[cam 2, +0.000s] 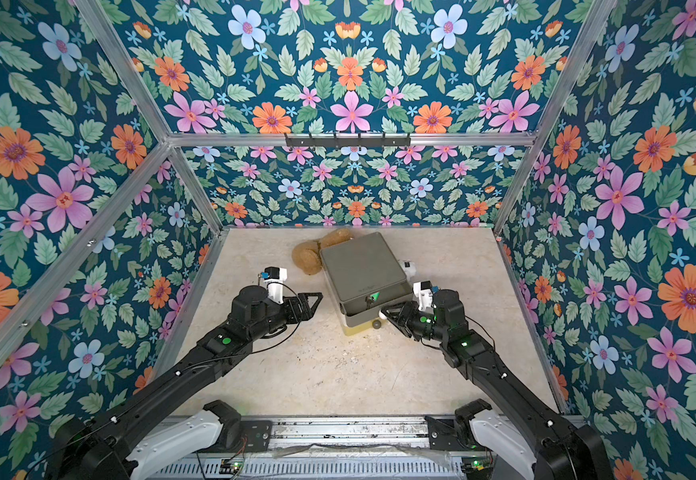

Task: Take the keys out of the drawer
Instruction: Open the drawer in the storage box.

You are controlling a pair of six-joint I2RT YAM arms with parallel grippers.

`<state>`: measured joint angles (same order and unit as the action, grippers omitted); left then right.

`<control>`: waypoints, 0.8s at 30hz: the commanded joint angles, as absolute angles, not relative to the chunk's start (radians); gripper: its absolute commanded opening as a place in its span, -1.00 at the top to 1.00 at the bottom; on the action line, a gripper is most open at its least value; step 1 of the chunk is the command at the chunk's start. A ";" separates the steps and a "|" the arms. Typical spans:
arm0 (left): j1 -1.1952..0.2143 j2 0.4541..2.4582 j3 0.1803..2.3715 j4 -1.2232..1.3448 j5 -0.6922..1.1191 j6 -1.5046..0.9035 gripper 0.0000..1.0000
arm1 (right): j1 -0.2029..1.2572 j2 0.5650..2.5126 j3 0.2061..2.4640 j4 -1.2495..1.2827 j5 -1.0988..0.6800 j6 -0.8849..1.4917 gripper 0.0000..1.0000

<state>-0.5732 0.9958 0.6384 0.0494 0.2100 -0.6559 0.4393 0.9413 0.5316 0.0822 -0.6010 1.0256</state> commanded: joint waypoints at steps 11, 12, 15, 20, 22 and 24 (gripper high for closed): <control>-0.575 1.000 0.656 0.089 0.224 -0.683 -0.99 | 0.440 0.821 0.494 0.006 -0.603 1.023 0.62; -0.575 1.002 0.658 0.089 0.224 -0.683 -0.99 | 0.441 0.813 0.491 0.001 -0.602 1.025 0.62; -0.578 1.006 0.660 0.093 0.224 -0.684 -0.99 | 0.441 0.785 0.483 -0.022 -0.598 1.026 0.62; -0.583 1.020 0.667 0.109 0.224 -0.687 -0.99 | 0.441 0.735 0.473 -0.066 -0.595 1.034 0.62; -0.584 1.029 0.672 0.114 0.225 -0.689 -0.99 | 0.440 0.714 0.467 -0.084 -0.596 1.035 0.63; -0.587 1.036 0.677 0.119 0.225 -0.688 -0.99 | 0.441 0.694 0.460 -0.098 -0.595 1.038 0.63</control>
